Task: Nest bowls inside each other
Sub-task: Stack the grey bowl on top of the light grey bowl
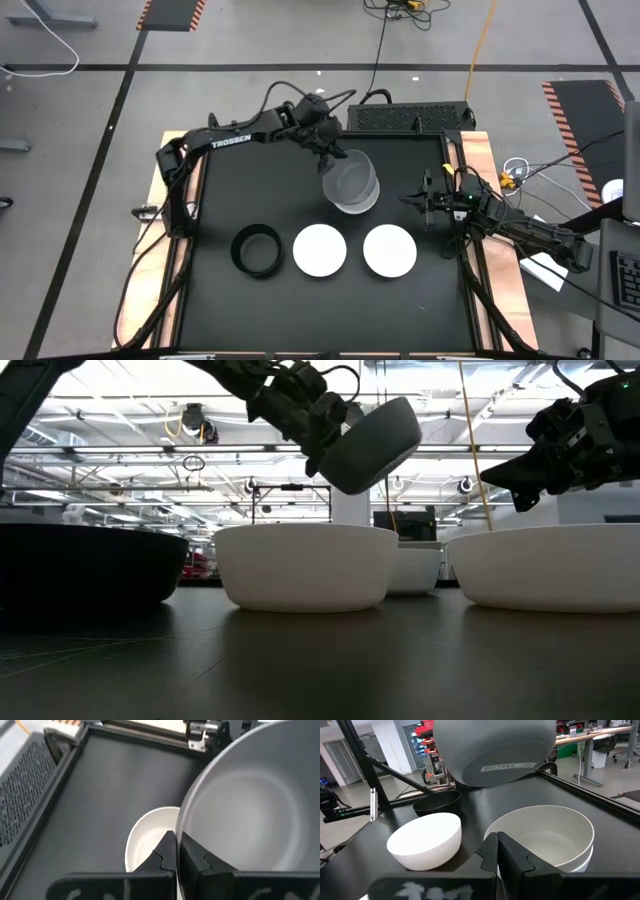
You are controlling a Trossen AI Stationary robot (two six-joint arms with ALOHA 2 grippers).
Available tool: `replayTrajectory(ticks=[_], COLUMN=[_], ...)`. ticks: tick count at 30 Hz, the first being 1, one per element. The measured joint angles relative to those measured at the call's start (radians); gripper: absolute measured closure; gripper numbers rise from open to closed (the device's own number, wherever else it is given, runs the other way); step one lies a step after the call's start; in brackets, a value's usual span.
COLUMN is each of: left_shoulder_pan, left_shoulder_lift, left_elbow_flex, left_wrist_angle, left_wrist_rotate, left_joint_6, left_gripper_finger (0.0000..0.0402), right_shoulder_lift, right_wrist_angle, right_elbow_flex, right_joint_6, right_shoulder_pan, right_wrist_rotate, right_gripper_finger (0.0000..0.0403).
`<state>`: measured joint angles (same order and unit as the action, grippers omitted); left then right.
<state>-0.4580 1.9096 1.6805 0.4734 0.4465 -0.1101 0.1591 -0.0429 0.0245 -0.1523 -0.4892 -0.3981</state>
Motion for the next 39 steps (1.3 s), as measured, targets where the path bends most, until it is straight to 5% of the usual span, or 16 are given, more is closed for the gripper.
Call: replayTrajectory(ticks=[6, 23, 39], left_shoulder_pan=[-0.014, -0.014, -0.005], left_shoulder_lift=[0.08, 0.288, 0.327], left_elbow_flex=[0.125, 0.323, 0.345], left_wrist_angle=[0.154, 0.239, 0.437], left_wrist_rotate=[-0.026, -0.029, -0.162], left_joint_6=[-0.019, -0.017, -0.036], left_gripper_finger=[0.0401, 0.0401, 0.0401], right_shoulder_lift=[0.014, 0.031, 0.039], right_wrist_angle=[0.0, 0.0, 0.0], right_elbow_flex=[0.0, 0.0, 0.0], right_joint_6=[0.009, 0.015, 0.016], right_shoulder_pan=[0.0, 0.0, 0.0], right_wrist_rotate=[0.0, 0.0, 0.0], right_gripper_finger=[0.0403, 0.0403, 0.0403])
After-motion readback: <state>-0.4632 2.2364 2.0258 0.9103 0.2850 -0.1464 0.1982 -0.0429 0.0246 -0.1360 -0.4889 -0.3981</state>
